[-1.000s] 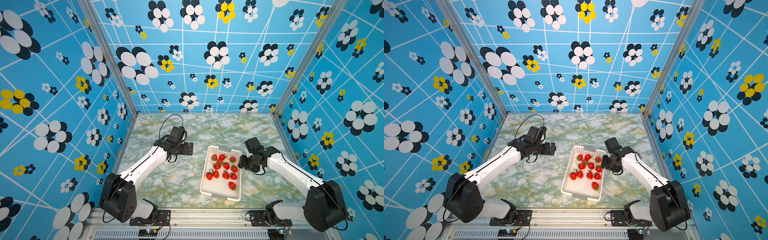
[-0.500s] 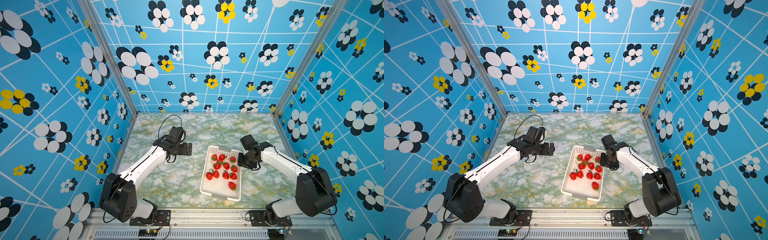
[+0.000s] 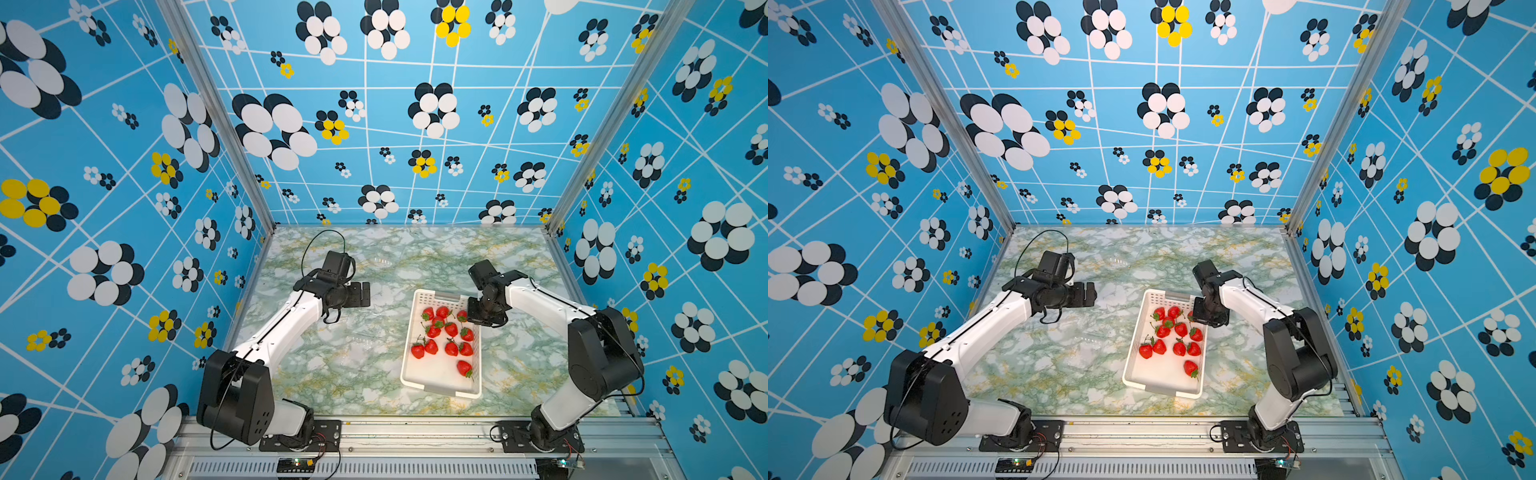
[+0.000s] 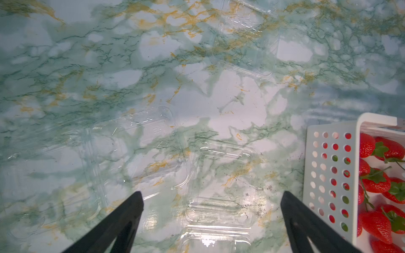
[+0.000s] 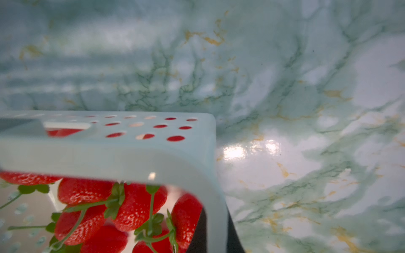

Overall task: Pack strawberries into containers
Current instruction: Move the basket to the center of the board.

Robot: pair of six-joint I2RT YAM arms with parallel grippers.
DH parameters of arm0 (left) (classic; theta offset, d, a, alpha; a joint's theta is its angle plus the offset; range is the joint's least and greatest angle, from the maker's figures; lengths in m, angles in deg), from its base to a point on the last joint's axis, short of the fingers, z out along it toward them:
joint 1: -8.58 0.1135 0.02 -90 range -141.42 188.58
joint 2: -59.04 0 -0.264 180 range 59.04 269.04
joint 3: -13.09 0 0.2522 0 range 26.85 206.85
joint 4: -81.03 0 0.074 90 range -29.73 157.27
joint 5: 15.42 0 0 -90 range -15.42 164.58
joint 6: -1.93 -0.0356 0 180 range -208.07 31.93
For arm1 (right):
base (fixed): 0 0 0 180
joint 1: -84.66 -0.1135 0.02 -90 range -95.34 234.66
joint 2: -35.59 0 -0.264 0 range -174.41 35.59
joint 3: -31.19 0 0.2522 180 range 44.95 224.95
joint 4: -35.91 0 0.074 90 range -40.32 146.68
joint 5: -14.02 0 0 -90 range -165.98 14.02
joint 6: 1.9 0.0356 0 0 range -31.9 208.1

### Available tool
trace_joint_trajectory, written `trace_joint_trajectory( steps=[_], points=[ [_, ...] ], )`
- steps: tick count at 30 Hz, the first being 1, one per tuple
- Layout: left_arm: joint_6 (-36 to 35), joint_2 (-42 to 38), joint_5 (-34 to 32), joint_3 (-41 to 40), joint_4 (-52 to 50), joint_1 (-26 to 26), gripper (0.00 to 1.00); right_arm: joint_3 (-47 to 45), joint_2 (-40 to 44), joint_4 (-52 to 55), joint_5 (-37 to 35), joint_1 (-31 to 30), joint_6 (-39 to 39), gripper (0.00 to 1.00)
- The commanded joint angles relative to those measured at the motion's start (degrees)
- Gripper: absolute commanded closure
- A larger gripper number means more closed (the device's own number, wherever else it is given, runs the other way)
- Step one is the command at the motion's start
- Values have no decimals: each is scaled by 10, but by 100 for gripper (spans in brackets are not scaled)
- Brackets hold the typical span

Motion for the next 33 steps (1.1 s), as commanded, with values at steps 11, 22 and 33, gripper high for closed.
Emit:
trace_joint_trajectory(
  steps=[11, 22, 33],
  points=[
    [-11, -1, 27, 2, -16, 39, 2, 199, -152, 47, -44, 26, -38, 100],
    [-11, 29, 28, 27, -11, 58, 2, 528, -370, 133, 23, 107, -116, 100],
    [4, 72, 39, 60, -8, 68, 1, 727, -500, 108, 72, 149, -57, 100]
  ],
)
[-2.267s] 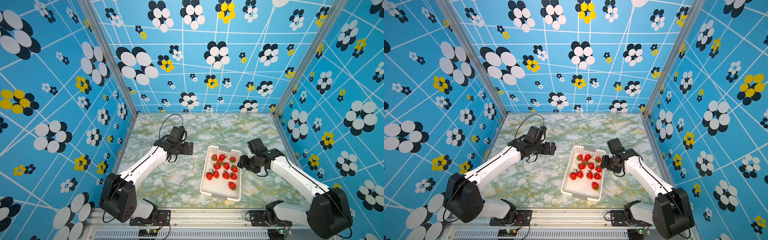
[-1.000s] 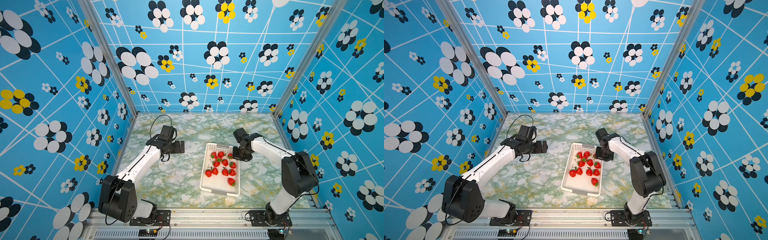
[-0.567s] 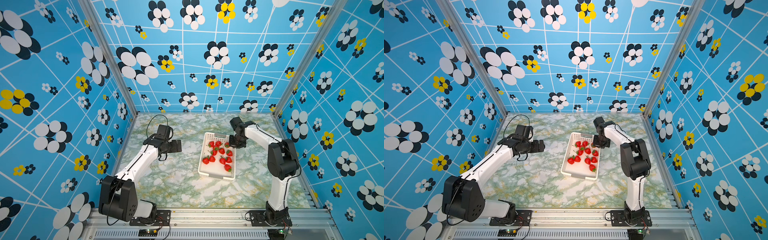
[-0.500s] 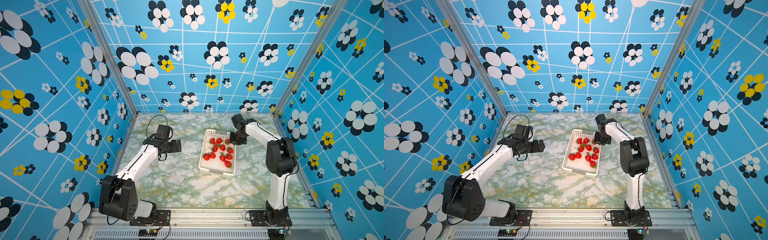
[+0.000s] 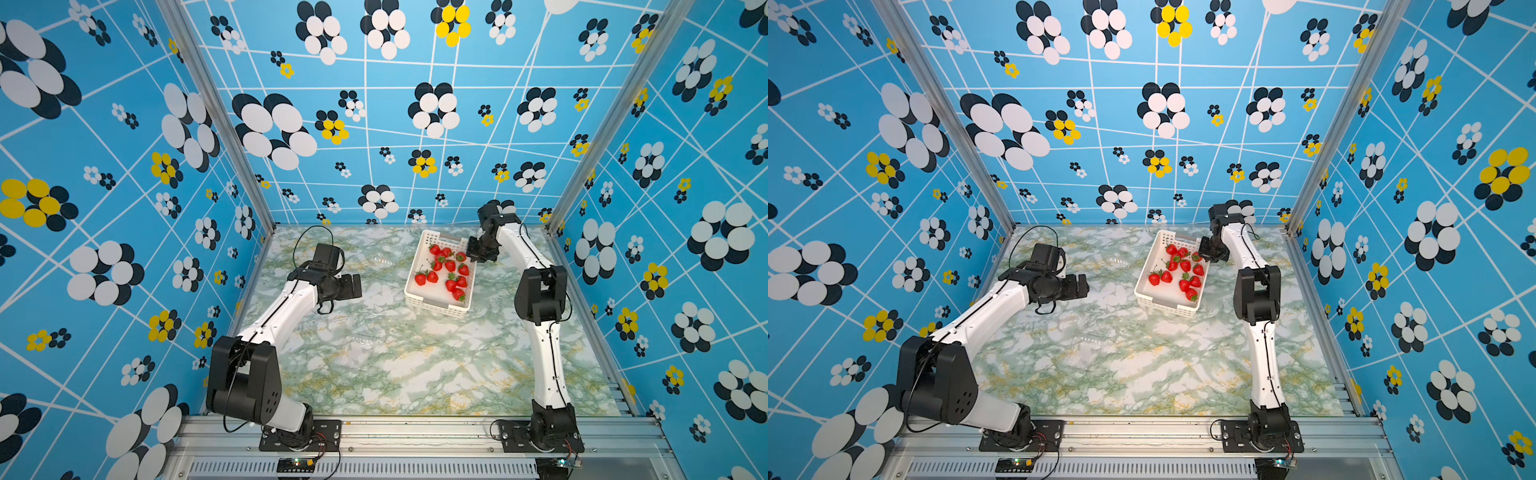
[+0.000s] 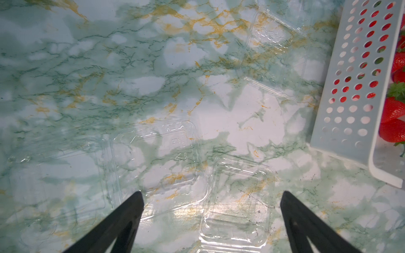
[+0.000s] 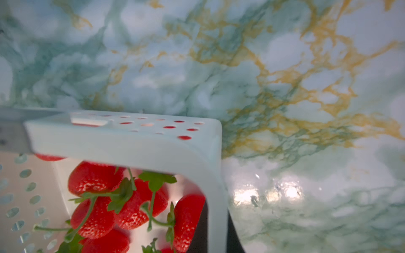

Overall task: Pack strawberries into containers
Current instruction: Move the basket to the center of the board.

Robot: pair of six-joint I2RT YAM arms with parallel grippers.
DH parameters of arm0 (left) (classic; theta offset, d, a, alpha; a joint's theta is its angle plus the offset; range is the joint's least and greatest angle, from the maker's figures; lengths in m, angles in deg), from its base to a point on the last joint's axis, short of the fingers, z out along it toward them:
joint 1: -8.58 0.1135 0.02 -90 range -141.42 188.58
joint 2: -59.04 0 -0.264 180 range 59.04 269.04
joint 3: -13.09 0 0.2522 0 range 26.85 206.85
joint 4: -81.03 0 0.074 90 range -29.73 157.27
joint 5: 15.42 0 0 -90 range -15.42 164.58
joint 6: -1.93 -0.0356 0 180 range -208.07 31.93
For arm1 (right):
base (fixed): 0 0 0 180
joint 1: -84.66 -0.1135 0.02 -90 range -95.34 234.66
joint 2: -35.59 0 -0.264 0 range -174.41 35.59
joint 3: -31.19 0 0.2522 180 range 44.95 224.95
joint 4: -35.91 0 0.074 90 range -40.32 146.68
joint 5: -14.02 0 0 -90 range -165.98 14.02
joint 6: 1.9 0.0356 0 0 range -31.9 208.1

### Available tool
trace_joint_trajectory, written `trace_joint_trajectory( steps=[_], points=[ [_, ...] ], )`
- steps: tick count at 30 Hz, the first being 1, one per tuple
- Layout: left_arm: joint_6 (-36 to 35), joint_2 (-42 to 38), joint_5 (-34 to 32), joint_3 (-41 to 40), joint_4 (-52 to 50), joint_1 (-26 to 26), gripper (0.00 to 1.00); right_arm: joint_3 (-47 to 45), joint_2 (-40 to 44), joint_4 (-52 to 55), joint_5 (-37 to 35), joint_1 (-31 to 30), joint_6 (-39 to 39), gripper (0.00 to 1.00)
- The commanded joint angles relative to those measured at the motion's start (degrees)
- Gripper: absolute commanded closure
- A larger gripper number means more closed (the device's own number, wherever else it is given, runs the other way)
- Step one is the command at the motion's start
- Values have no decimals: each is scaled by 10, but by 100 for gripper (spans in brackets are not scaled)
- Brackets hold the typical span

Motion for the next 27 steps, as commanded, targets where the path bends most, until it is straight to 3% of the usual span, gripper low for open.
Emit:
trace_joint_trajectory(
  steps=[1, 9, 15, 18, 24, 27],
  points=[
    [9, 19, 14, 23, -2, 7, 1, 22, -29, -53, 10, 1, 42, 100],
    [12, 36, 21, 34, 7, 9, 1, 25, -28, -70, 17, -18, 71, 98],
    [12, 35, 21, 29, 11, 15, 1, 9, -8, -74, 4, -23, 65, 61],
    [12, 32, 22, 25, 10, 18, 1, -1, 7, -73, -10, -23, 56, 49],
    [12, 11, 19, 15, 7, 29, 1, -70, 85, -106, -47, -27, 20, 33],
    [11, -2, 17, 10, 5, 34, 1, -113, 132, -134, -55, -29, -7, 31]
  ],
)
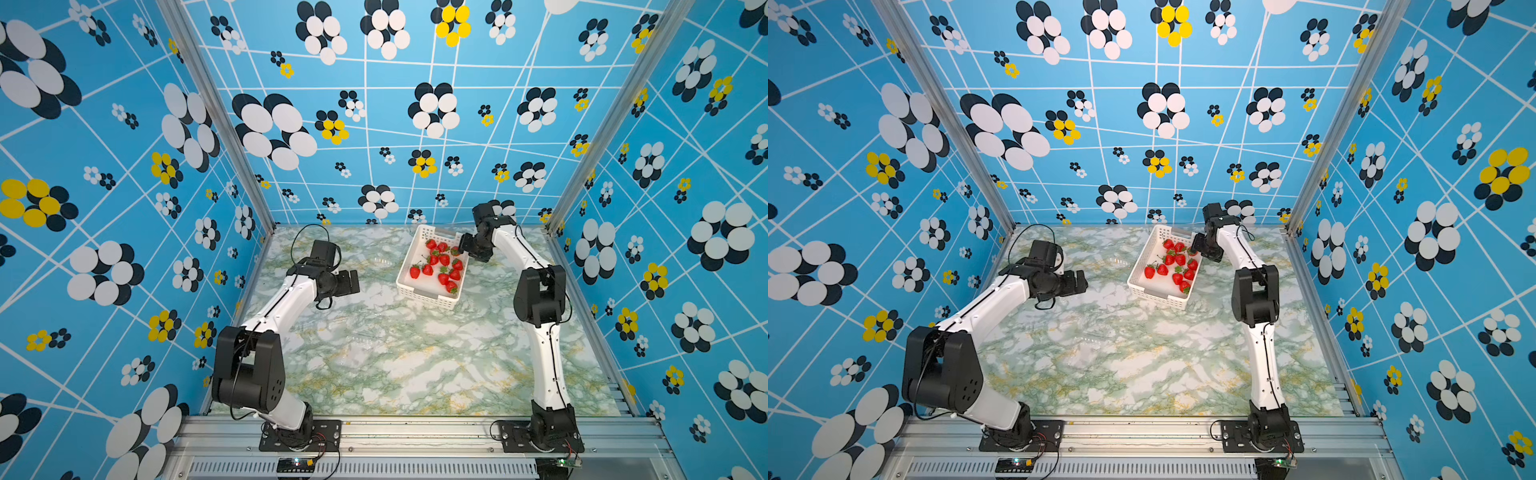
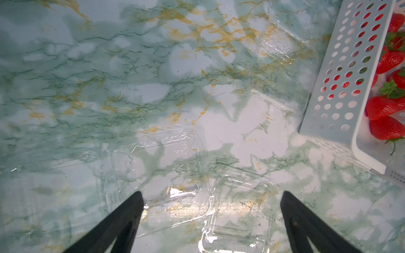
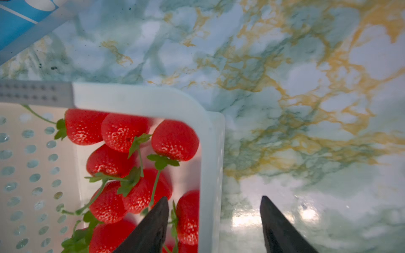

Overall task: Pack strawberries into containers
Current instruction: Move the basket to the center of the board, then pick up the strawberry from the basket.

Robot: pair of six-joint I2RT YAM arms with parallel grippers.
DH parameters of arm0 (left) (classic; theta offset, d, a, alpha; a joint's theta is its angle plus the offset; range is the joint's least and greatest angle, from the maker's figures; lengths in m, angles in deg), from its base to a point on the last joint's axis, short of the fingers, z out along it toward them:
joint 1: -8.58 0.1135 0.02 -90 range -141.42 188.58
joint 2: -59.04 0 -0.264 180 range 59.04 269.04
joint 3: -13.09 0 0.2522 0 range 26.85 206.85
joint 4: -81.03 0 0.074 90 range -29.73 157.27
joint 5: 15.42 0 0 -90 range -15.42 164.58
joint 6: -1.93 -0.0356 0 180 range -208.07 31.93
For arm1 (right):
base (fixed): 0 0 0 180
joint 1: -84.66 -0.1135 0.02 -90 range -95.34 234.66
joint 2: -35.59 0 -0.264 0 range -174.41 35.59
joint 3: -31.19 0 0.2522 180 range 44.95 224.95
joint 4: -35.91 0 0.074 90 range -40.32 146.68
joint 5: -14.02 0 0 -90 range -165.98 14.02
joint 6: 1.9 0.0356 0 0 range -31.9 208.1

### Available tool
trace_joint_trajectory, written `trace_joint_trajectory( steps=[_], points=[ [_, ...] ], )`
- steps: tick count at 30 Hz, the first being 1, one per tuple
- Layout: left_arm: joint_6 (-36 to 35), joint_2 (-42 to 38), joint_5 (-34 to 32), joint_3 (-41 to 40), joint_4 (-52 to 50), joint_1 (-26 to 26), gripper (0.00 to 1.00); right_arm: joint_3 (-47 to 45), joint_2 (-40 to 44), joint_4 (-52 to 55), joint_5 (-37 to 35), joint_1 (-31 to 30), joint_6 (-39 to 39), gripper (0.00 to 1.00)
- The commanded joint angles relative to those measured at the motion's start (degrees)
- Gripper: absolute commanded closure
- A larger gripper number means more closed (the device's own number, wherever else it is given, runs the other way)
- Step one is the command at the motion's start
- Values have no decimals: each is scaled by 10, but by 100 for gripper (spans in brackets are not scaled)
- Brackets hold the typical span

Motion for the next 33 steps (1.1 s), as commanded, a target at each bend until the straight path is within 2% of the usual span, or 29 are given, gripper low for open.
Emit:
trace_joint_trajectory(
  steps=[1, 5, 8, 12, 17, 22, 25, 33],
  points=[
    [4, -30, -2, -7, -5, 8, 1, -33, 82, -41, -35, -6, -41, 31],
    [2, -47, -3, -12, -8, 9, 1, -82, 146, -73, -40, -21, -76, 31],
    [3, -58, 0, -16, -11, 9, 1, -78, 162, -45, -26, -41, -97, 35],
    [9, -69, 2, -25, -7, 9, 1, -68, 149, 6, 22, -66, -101, 45],
    [9, -82, 16, -41, 7, 8, 1, -89, 133, 33, 9, -101, -90, 55],
    [4, -77, 16, -42, 1, 9, 1, -119, 132, 29, 8, -120, -62, 58],
    [6, -76, 17, -46, 5, 9, 1, -121, 104, 38, 7, -132, -53, 59],
    [6, -75, 22, -54, 9, 9, 1, -130, 75, 43, -32, -140, -33, 62]
  ],
)
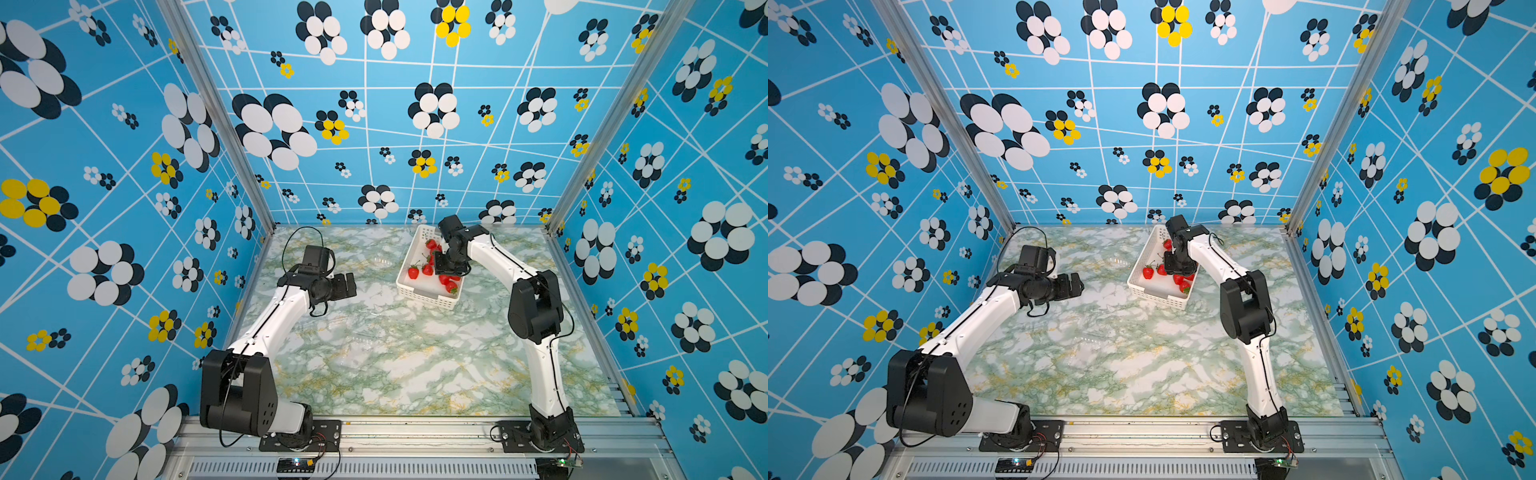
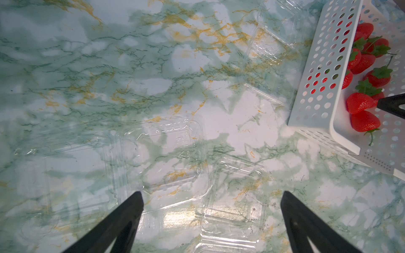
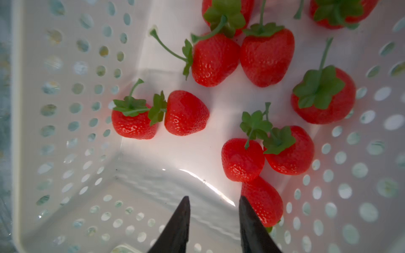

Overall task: Pack strawberries into containers
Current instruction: Pick up the strawberry from the basket.

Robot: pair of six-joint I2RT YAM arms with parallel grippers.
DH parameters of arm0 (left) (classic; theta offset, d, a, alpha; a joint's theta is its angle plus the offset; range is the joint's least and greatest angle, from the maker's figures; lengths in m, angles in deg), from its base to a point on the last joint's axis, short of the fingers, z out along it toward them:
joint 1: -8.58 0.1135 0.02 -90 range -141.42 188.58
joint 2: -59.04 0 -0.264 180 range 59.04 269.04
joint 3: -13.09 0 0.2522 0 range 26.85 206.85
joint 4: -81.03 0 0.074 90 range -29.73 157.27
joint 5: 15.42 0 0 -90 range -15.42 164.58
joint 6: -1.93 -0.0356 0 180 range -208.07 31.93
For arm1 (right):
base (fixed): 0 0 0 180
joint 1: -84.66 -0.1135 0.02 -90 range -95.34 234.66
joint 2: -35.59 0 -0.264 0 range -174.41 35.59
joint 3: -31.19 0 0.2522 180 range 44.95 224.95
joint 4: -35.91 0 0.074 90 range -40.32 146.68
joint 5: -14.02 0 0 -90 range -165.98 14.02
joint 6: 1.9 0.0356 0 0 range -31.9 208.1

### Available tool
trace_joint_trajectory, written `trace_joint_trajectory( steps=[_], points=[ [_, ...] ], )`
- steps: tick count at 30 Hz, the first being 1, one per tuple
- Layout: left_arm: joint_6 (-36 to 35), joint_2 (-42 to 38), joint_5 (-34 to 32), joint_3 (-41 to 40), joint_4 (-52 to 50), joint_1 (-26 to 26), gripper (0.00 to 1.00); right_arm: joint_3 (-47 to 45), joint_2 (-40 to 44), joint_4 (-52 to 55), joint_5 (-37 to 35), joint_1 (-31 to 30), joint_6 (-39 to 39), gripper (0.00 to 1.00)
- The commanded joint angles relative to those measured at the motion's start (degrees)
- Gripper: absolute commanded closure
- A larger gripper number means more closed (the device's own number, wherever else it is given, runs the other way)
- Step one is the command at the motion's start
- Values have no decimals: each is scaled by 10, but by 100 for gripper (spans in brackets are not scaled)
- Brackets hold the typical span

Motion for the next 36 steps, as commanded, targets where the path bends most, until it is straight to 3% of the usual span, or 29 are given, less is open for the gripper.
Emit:
trace_joint_trajectory(
  steps=[1, 24, 32, 36],
  points=[
    [4, -4, 10, -9, 6, 5, 1, -4, -9, 18, -30, -2, 17, 62],
    [7, 7, 23, -11, 18, 5, 1, 89, -95, 46, -86, 2, 20, 52],
    [7, 11, 22, -8, 18, 5, 1, 93, -104, 46, -82, 5, 17, 55],
    [8, 15, 25, -8, 21, 4, 1, 92, -108, 44, -86, 5, 16, 62]
  ],
)
